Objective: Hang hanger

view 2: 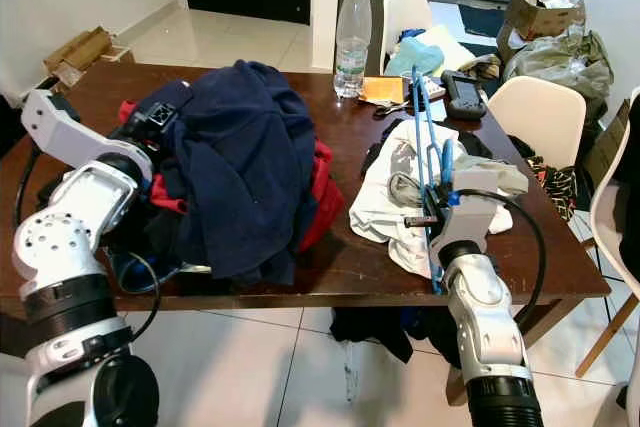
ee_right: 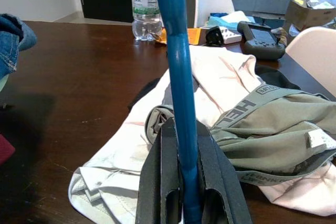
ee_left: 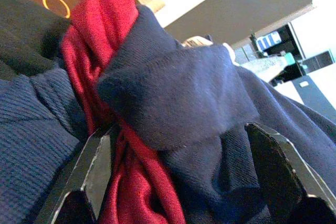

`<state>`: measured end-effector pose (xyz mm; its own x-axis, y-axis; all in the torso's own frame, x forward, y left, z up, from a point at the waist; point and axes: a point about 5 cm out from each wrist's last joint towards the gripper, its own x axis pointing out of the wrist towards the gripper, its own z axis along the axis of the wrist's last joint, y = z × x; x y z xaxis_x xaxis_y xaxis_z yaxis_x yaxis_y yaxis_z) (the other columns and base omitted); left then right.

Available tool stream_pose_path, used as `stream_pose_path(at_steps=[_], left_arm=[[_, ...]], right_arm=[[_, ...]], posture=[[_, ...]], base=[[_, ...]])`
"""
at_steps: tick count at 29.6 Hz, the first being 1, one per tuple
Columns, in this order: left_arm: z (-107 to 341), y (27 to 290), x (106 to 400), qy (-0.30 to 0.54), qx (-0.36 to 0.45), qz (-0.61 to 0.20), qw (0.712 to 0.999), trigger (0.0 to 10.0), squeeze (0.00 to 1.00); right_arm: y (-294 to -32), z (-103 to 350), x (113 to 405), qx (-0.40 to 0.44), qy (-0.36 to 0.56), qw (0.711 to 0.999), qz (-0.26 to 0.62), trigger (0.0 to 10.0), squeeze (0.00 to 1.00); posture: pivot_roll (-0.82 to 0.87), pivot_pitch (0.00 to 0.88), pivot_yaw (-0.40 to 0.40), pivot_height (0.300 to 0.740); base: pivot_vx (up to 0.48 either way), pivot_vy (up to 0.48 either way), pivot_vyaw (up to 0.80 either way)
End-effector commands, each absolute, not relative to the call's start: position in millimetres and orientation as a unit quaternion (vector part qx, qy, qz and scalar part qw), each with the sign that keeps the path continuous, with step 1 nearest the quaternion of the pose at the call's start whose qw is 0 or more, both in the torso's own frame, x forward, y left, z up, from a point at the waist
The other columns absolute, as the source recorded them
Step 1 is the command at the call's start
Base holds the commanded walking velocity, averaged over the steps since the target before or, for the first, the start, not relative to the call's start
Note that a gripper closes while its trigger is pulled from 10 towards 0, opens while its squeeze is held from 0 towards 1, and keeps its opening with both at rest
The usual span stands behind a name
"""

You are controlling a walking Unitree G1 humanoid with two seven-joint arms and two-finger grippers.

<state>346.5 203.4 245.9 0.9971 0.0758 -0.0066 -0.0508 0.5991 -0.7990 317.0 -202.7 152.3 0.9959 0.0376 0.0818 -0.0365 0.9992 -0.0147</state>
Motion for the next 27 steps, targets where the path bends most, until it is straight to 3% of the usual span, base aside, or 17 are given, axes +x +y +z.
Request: stream_pose_path(at_steps=[1, 12, 16, 27], left_arm=[[249.9, 190.9, 348.4, -0.008, -0.45, 0.008, 0.893, 10.0, 0.0], [256.1, 194.3, 345.7, -0.024, -0.429, 0.013, 0.903, 10.0, 0.0], [262.2, 208.2, 340.9, -0.052, -0.376, 0.058, 0.923, 10.0, 0.0], [259.5, 217.0, 338.2, -0.054, -0.354, 0.091, 0.929, 10.0, 0.0]], right_arm=[[-204.5, 149.7, 315.6, 0.001, -0.032, 0.999, 0.014, 10.0, 0.0], [-203.6, 147.8, 313.9, 0.002, -0.03, 0.999, 0.015, 10.0, 0.0], [-205.5, 146.4, 313.3, 0.002, -0.027, 1.0, 0.014, 10.0, 0.0], [-208.4, 146.9, 313.7, 0.0, -0.025, 1.0, 0.012, 10.0, 0.0]], posture=[[0.1, 0.056, -0.07, 0.74], [0.1, 0.059, -0.068, 0.74], [0.1, 0.069, -0.068, 0.74], [0.09, 0.068, -0.069, 0.74]], base=[[0.0, 0.0, 0.0], [0.0, 0.0, 0.0], [0.0, 0.0, 0.0], [0.0, 0.0, 0.0]])
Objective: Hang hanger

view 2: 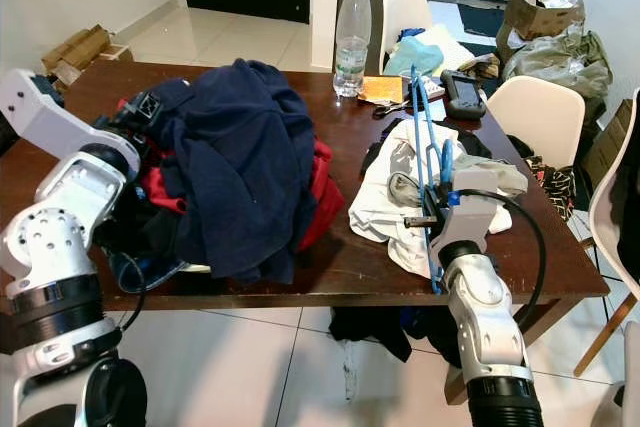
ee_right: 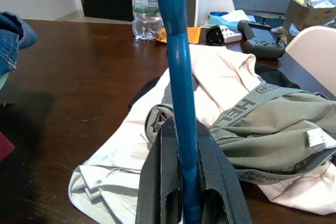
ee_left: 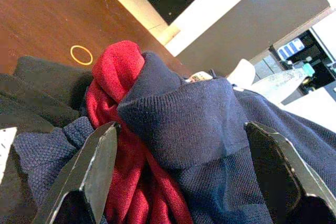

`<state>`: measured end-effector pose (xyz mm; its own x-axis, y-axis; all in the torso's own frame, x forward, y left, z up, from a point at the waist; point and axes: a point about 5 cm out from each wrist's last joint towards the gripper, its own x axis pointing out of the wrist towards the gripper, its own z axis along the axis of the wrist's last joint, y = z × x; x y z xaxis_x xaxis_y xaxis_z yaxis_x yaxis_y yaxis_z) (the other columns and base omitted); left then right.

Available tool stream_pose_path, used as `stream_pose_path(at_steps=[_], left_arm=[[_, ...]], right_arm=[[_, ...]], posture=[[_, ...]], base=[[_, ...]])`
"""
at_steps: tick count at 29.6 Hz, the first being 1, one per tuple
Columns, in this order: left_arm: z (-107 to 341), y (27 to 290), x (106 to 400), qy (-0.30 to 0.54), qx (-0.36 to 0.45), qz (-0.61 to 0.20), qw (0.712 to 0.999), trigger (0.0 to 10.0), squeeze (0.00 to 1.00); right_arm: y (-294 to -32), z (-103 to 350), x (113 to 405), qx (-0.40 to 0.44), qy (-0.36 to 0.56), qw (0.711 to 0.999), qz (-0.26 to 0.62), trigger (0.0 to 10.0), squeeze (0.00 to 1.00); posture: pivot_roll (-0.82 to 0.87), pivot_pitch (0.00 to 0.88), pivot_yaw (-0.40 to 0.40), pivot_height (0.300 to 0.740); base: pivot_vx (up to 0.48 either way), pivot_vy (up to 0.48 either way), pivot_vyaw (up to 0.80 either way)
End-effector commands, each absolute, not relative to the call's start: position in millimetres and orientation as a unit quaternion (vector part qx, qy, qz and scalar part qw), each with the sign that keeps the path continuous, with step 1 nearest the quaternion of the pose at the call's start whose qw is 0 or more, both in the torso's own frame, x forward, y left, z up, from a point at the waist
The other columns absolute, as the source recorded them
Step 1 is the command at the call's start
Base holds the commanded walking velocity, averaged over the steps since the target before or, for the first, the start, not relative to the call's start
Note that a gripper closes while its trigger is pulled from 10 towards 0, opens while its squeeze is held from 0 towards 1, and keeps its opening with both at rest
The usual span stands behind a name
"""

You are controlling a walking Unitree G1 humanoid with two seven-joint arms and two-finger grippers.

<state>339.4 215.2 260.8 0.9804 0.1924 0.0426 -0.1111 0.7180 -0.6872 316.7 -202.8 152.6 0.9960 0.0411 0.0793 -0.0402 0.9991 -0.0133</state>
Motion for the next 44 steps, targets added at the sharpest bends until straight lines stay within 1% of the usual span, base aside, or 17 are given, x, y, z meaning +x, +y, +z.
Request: stream_pose_path(at_steps=[1, 13, 14, 15, 16, 17, 29, 36, 37, 39, 42, 44], left_arm=[[259.0, 218.3, 338.4, -0.053, -0.352, 0.094, 0.93, 10.0, 0.0], [256.2, 217.3, 345.1, -0.057, -0.371, 0.085, 0.923, 10.0, 0.0], [257.8, 217.9, 345.6, -0.062, -0.372, 0.084, 0.922, 8.9, 0.0], [258.9, 219.3, 345.8, -0.065, -0.373, 0.085, 0.922, 1.3, 0.0], [258.9, 219.3, 345.8, -0.065, -0.373, 0.085, 0.922, 1.3, 0.0], [259.1, 220.9, 346.0, -0.067, -0.376, 0.087, 0.92, 0.0, 0.0], [265.2, 231.2, 345.3, -0.085, -0.379, 0.096, 0.917, 0.0, 0.0], [281.1, 237.6, 342.8, -0.116, -0.351, 0.094, 0.924, 0.0, 0.0], [296.5, 235.7, 340.1, -0.145, -0.32, 0.075, 0.933, 0.0, 0.0], [313.2, 232.2, 336.4, -0.176, -0.285, 0.052, 0.941, 0.0, 0.0], [318.9, 230.1, 335.2, -0.186, -0.272, 0.043, 0.943, 0.0, 0.0], [348.6, 208.0, 326.4, -0.234, -0.214, -0.044, 0.947, 0.0, 0.0]], right_arm=[[-208.3, 147.2, 314.0, 0.0, -0.026, 1.0, 0.012, 10.0, 0.0], [-207.8, 147.0, 313.1, -0.001, -0.026, 1.0, 0.013, 10.0, 0.0], [-208.7, 147.2, 312.8, -0.002, -0.026, 1.0, 0.012, 10.0, 0.0], [-209.6, 147.4, 312.5, -0.002, -0.026, 1.0, 0.011, 10.0, 0.0], [-209.6, 147.4, 312.5, -0.002, -0.026, 1.0, 0.011, 10.0, 0.0], [-210.1, 147.5, 312.2, -0.003, -0.026, 1.0, 0.01, 10.0, 0.0], [-209.5, 147.2, 311.6, -0.004, -0.025, 1.0, 0.011, 10.0, 0.0], [-208.4, 147.1, 312.5, -0.002, -0.025, 1.0, 0.012, 10.0, 0.0], [-208.1, 146.9, 312.7, -0.002, -0.025, 1.0, 0.012, 10.0, 0.0], [-207.8, 146.8, 313.0, -0.001, -0.025, 1.0, 0.012, 10.0, 0.0], [-207.6, 146.7, 313.2, -0.001, -0.024, 1.0, 0.012, 10.0, 0.0], [-206.6, 146.5, 314.5, 0.001, -0.025, 1.0, 0.012, 10.0, 0.0]], posture=[[0.09, 0.068, -0.07, 0.74], [0.08, 0.066, -0.071, 0.74], [0.08, 0.066, -0.072, 0.74], [0.08, 0.067, -0.071, 0.74], [0.08, 0.067, -0.071, 0.74], [0.08, 0.067, -0.071, 0.74], [0.08, 0.068, -0.073, 0.74], [0.09, 0.063, -0.072, 0.74], [0.09, 0.062, -0.072, 0.74], [0.09, 0.061, -0.072, 0.74], [0.09, 0.06, -0.072, 0.74], [0.09, 0.055, -0.068, 0.74]], base=[[0.0, 0.0, 0.0], [0.0, 0.0, 0.0], [0.0, 0.0, 0.0], [0.0, 0.0, 0.0], [0.0, 0.0, 0.0], [0.0, 0.0, 0.0], [0.0, 0.0, 0.0], [0.0, 0.0, 0.0], [0.0, 0.0, 0.0], [0.0, 0.0, 0.0], [0.0, 0.0, 0.0], [0.0, 0.0, 0.0]])
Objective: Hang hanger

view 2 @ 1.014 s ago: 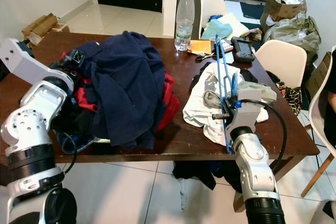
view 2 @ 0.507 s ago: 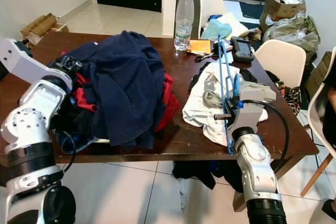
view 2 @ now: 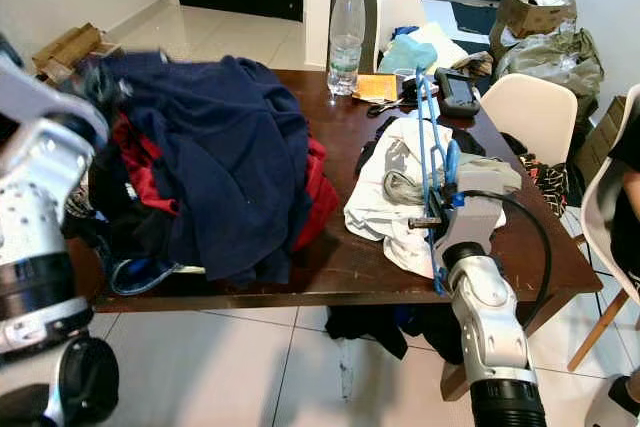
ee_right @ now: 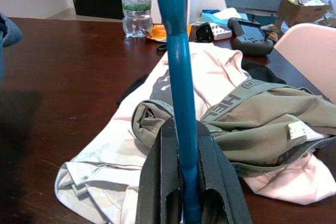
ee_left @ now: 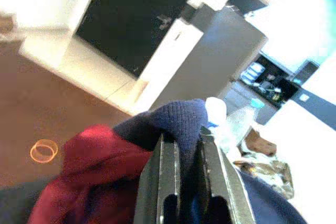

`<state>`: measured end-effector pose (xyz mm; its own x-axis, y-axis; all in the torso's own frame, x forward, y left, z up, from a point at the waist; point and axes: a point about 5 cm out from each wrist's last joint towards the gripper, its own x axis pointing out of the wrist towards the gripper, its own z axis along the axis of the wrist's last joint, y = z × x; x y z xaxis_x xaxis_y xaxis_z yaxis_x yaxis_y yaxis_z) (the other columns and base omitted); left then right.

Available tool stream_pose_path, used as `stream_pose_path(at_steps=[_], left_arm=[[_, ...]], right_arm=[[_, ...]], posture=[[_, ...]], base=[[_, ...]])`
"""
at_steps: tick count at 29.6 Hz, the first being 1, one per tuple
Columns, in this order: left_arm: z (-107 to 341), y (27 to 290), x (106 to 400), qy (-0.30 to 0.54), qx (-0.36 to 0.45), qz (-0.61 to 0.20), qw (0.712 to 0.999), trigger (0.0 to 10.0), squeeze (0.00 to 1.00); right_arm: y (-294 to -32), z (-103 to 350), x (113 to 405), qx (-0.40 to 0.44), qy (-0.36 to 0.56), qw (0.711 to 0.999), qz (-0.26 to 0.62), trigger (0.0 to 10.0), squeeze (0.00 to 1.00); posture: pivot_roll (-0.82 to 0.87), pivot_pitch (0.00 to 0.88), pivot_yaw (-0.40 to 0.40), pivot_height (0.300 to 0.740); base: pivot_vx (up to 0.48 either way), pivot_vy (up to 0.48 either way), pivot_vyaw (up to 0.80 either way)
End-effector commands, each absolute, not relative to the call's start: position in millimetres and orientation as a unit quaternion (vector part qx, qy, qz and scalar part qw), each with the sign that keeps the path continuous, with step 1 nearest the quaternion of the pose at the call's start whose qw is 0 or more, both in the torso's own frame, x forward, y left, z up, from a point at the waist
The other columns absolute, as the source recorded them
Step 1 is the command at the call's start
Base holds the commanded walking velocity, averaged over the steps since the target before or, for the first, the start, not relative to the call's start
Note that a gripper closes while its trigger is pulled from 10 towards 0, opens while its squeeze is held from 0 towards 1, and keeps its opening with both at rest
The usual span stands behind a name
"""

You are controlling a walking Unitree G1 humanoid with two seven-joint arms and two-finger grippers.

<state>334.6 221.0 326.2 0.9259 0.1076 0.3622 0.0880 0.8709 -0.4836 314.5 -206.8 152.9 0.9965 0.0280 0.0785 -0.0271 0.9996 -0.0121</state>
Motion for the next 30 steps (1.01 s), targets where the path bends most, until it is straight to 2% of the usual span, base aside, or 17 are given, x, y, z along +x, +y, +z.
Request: stream_pose_path(at_steps=[1, 4, 7, 8, 9, 10, 11, 15, 17, 19, 21, 22, 30], left_arm=[[348.6, 208.0, 326.4, -0.234, -0.214, -0.044, 0.947, 0.0, 0.0], [360.0, 194.7, 321.8, -0.249, -0.18, -0.093, 0.947, 0.0, 0.0], [358.3, 191.9, 322.7, -0.241, -0.17, -0.101, 0.95, 0.1, 0.0], [353.5, 190.0, 324.7, -0.227, -0.156, -0.101, 0.956, 3.3, 0.0], [346.2, 189.6, 327.1, -0.209, -0.144, -0.094, 0.963, 8.1, 0.0], [346.2, 189.6, 327.1, -0.209, -0.144, -0.094, 0.963, 8.1, 0.0], [337.8, 190.2, 329.4, -0.187, -0.135, -0.084, 0.97, 10.0, 0.0], [302.2, 198.9, 335.6, -0.102, -0.132, -0.022, 0.986, 10.0, 0.0], [302.2, 198.9, 335.6, -0.102, -0.132, -0.022, 0.986, 10.0, 0.0], [271.3, 206.9, 335.0, -0.035, -0.122, 0.026, 0.992, 10.0, 0.0], [262.7, 208.9, 334.0, -0.017, -0.117, 0.037, 0.992, 10.0, 0.0], [257.8, 209.9, 332.5, -0.009, -0.115, 0.04, 0.992, 10.0, 1.0], [261.2, 214.1, 331.9, -0.019, -0.113, 0.049, 0.992, 10.0, 1.0]], right_arm=[[-206.6, 146.5, 314.5, 0.001, -0.025, 1.0, 0.012, 10.0, 0.0], [-205.8, 146.5, 315.5, 0.002, -0.025, 1.0, 0.012, 10.0, 0.0], [-205.9, 146.7, 315.6, 0.002, -0.025, 1.0, 0.012, 10.0, 0.0], [-206.1, 146.8, 315.5, 0.002, -0.025, 1.0, 0.012, 10.0, 0.0], [-206.4, 146.9, 315.2, 0.001, -0.025, 1.0, 0.012, 10.0, 0.0], [-206.4, 146.9, 315.2, 0.001, -0.025, 1.0, 0.012, 10.0, 0.0], [-206.7, 146.9, 314.7, 0.0, -0.024, 1.0, 0.012, 10.0, 0.0], [-208.9, 146.2, 313.4, -0.003, -0.021, 1.0, 0.01, 10.0, 0.0], [-208.9, 146.2, 313.4, -0.003, -0.021, 1.0, 0.01, 10.0, 0.0], [-208.8, 144.6, 312.8, -0.006, -0.017, 1.0, 0.012, 10.0, 0.0], [-208.4, 144.1, 312.6, -0.007, -0.015, 1.0, 0.013, 10.0, 0.0], [-207.4, 143.9, 312.8, -0.007, -0.015, 1.0, 0.015, 10.0, 0.0], [-205.5, 144.8, 315.1, -0.006, -0.016, 1.0, 0.019, 10.0, 0.0]], posture=[[0.09, 0.055, -0.068, 0.74], [0.09, 0.053, -0.067, 0.74], [0.09, 0.053, -0.067, 0.74], [0.09, 0.053, -0.066, 0.74], [0.09, 0.055, -0.064, 0.74], [0.09, 0.055, -0.064, 0.74], [0.09, 0.055, -0.064, 0.74], [0.08, 0.062, -0.061, 0.74], [0.08, 0.062, -0.061, 0.74], [0.09, 0.063, -0.062, 0.74], [0.09, 0.063, -0.062, 0.74], [0.09, 0.062, -0.064, 0.74], [0.1, 0.058, -0.069, 0.74]], base=[[0.0, 0.0, 0.0], [0.0, 0.0, 0.0], [0.0, 0.0, 0.0], [0.0, 0.0, 0.0], [0.0, 0.0, 0.0], [0.0, 0.0, 0.0], [0.0, 0.0, 0.0], [0.0, 0.0, 0.0], [0.0, 0.0, 0.0], [0.0, 0.0, 0.0], [0.0, 0.0, 0.0], [0.0, 0.0, 0.0], [0.0, 0.0, 0.0]])
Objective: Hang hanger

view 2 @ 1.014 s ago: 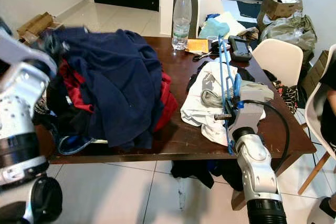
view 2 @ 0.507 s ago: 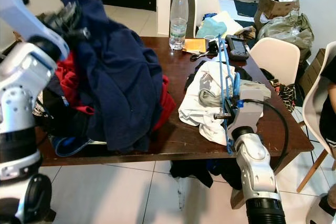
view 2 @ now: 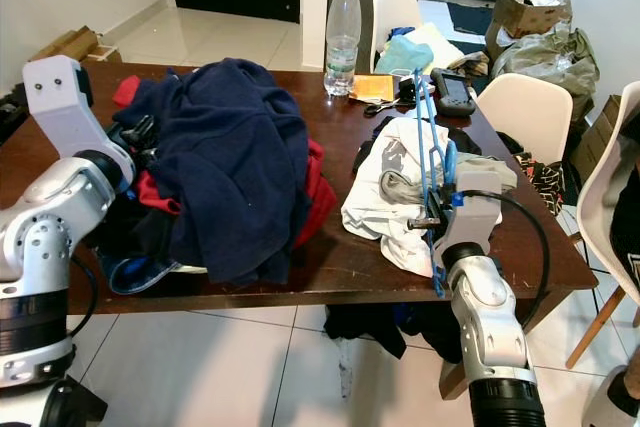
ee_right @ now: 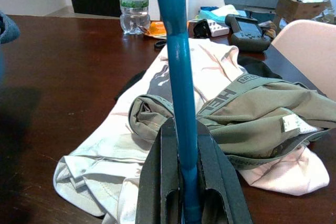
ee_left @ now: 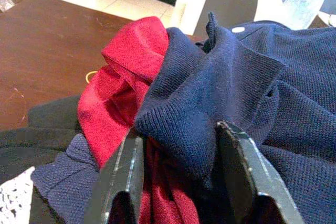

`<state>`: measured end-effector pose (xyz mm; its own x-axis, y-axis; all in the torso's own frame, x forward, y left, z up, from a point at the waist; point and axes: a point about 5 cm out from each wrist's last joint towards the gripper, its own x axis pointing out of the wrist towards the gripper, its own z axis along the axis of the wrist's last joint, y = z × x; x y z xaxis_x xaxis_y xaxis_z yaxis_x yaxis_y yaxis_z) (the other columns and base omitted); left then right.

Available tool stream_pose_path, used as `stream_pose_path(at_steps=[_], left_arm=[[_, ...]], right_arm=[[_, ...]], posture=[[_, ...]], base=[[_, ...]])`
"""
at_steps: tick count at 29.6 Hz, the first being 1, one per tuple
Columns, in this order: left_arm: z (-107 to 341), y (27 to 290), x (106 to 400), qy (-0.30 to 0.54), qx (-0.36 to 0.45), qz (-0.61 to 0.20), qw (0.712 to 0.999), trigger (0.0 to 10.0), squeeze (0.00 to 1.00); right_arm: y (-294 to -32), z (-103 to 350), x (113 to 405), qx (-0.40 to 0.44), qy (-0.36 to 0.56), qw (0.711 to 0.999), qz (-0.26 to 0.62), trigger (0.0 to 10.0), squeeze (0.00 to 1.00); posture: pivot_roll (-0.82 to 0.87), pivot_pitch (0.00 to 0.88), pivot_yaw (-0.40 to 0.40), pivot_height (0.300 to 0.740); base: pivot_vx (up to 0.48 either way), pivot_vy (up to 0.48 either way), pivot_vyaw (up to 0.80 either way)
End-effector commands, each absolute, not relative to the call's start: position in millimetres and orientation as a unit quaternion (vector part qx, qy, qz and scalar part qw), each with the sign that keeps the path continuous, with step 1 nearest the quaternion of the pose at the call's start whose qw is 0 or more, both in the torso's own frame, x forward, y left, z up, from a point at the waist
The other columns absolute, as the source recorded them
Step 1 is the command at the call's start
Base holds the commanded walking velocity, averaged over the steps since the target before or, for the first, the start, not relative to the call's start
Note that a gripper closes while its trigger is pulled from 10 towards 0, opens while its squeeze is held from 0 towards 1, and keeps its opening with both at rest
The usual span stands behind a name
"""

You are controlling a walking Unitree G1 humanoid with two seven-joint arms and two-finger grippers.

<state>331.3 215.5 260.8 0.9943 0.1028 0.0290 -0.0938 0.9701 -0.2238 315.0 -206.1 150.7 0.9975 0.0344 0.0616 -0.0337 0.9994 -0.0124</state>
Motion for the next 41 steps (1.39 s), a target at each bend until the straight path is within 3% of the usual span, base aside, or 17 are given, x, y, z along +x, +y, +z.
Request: stream_pose_path(at_steps=[1, 2, 3, 14, 15, 16, 17, 31, 34, 38, 41], left_arm=[[264.7, 214.9, 332.6, -0.027, -0.115, 0.049, 0.992, 10.0, 0.76], [264.7, 214.9, 332.6, -0.027, -0.115, 0.049, 0.992, 10.0, 0.76], [269.1, 214.3, 333.0, -0.038, -0.119, 0.047, 0.991, 10.0, 0.0], [279.7, 206.3, 332.8, -0.071, -0.108, 0.031, 0.991, 10.0, 0.0], [280.1, 204.6, 332.5, -0.073, -0.107, 0.027, 0.991, 3.3, 0.0], [280.1, 204.6, 332.5, -0.073, -0.107, 0.027, 0.991, 3.3, 0.0], [279.7, 203.6, 332.4, -0.073, -0.109, 0.024, 0.991, 0.0, 0.0], [282.8, 204.3, 333.1, -0.087, -0.12, 0.024, 0.989, 0.0, 0.0], [314.9, 194.9, 325.7, -0.172, -0.109, -0.049, 0.978, 0.0, 0.0], [336.7, 181.0, 316.4, -0.22, -0.084, -0.128, 0.963, 0.0, 0.0], [347.2, 147.6, 300.3, -0.236, -0.078, -0.257, 0.934, 0.0, 0.0]], right_arm=[[-205.3, 145.0, 315.5, -0.006, -0.016, 1.0, 0.019, 10.0, 0.0], [-205.3, 145.0, 315.5, -0.006, -0.016, 1.0, 0.019, 10.0, 0.0], [-205.4, 145.0, 315.4, -0.006, -0.016, 1.0, 0.019, 10.0, 0.0], [-206.8, 144.3, 313.8, -0.005, -0.015, 1.0, 0.016, 10.0, 0.0], [-206.8, 144.5, 313.7, -0.005, -0.016, 1.0, 0.015, 10.0, 0.0], [-206.8, 144.5, 313.7, -0.005, -0.016, 1.0, 0.015, 10.0, 0.0], [-206.8, 144.4, 313.6, -0.005, -0.015, 1.0, 0.015, 10.0, 0.0], [-207.1, 144.2, 313.6, -0.004, -0.015, 1.0, 0.014, 10.0, 0.0], [-205.1, 143.5, 314.4, -0.002, -0.015, 1.0, 0.016, 10.0, 0.0], [-203.3, 144.0, 315.9, 0.001, -0.016, 1.0, 0.019, 10.0, 0.0], [-201.0, 144.9, 318.5, 0.008, -0.019, 1.0, 0.02, 10.0, 0.0]], posture=[[0.1, 0.058, -0.069, 0.74], [0.1, 0.058, -0.069, 0.74], [0.09, 0.06, -0.066, 0.74], [0.09, 0.059, -0.063, 0.74], [0.09, 0.062, -0.063, 0.74], [0.09, 0.062, -0.063, 0.74], [0.09, 0.062, -0.063, 0.74], [0.08, 0.06, -0.063, 0.74], [0.09, 0.051, -0.067, 0.74], [0.09, 0.051, -0.067, 0.74], [0.11, 0.036, -0.056, 0.74]], base=[[0.0, 0.0, 0.0], [0.0, 0.0, 0.0], [0.0, 0.0, 0.0], [0.0, 0.0, 0.0], [0.0, 0.0, 0.0], [0.0, 0.0, 0.0], [0.0, 0.0, 0.0], [0.0, 0.0, 0.0], [0.0, 0.0, 0.0], [0.0, 0.0, 0.0], [0.0, 0.0, 0.0]])
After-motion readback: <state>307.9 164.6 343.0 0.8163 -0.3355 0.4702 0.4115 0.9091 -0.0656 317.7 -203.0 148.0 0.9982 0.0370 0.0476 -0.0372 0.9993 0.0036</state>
